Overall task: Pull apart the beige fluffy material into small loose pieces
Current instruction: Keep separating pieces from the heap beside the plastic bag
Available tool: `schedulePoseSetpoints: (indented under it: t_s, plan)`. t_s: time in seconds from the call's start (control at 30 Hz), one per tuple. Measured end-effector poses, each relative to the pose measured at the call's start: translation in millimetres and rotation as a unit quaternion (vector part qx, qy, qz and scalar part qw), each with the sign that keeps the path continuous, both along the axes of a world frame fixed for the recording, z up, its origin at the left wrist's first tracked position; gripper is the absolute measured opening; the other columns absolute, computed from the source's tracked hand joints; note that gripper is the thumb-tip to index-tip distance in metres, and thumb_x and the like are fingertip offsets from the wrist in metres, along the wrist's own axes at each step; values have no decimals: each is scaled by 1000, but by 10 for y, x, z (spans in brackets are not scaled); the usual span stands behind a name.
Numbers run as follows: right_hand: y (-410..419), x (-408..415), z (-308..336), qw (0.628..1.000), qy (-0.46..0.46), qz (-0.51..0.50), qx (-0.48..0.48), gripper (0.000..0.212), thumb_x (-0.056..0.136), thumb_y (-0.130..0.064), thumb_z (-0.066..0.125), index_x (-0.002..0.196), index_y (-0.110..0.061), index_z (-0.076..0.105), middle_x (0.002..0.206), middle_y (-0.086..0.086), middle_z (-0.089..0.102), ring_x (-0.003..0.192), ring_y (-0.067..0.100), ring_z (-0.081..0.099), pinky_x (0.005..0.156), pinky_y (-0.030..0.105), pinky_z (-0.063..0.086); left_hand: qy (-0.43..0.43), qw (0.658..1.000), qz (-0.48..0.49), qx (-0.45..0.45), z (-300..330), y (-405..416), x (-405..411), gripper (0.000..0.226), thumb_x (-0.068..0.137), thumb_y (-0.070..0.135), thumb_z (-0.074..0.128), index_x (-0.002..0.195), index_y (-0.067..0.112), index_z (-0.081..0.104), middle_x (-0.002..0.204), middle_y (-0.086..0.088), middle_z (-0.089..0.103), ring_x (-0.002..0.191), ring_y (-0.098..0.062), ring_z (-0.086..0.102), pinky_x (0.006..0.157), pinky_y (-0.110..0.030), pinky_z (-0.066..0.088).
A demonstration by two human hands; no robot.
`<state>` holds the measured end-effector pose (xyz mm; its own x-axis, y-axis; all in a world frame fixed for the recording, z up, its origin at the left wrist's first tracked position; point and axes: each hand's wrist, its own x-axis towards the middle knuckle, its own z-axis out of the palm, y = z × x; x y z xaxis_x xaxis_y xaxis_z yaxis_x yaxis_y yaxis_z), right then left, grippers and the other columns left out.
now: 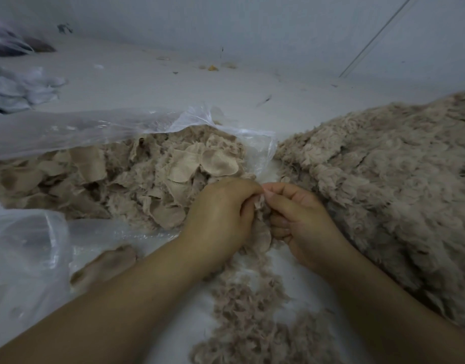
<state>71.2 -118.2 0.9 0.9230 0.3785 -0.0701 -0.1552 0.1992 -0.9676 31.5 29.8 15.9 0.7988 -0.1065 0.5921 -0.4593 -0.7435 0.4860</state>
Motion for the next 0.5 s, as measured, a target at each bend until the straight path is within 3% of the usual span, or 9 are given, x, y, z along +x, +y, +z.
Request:
schedulePoseSetpoints:
  t_s: [0.1,0.23,0.37,0.5]
  plan:
    - [-6,-8,5,1000,-8,-1,-16,16,100,-12,51,103,-2,62,48,-10,51,37,0,37,36,14,30,25,999,-6,-26,-8,-4,13,24,88,1,59,103,12,74,86,-1,73,72,-11,63,64,-36,52]
    - [9,5,-1,999,6,-30,-41,11,98,-9,54,96,-3,63,50,-6,51,37,2,35,35,15,29,23,995,39,84,-11,23,64,31,87,7,51,114,9,66,95,-10,71,81,-32,66,62,-45,54]
    - [21,8,-11,998,6,-43,-48,13,97,-6,53,91,-7,65,48,-7,48,38,3,32,35,15,28,176,948,139,226,-28,77,165,31,86,13,52,116,17,60,116,-3,62,100,-28,61,75,-38,51]
    - [19,7,-11,998,8,-43,-45,15,96,-3,54,88,-8,65,48,-7,46,38,3,32,35,16,29,209,937,143,239,-40,119,184,36,88,19,49,123,18,59,134,1,52,110,-26,59,84,-41,52]
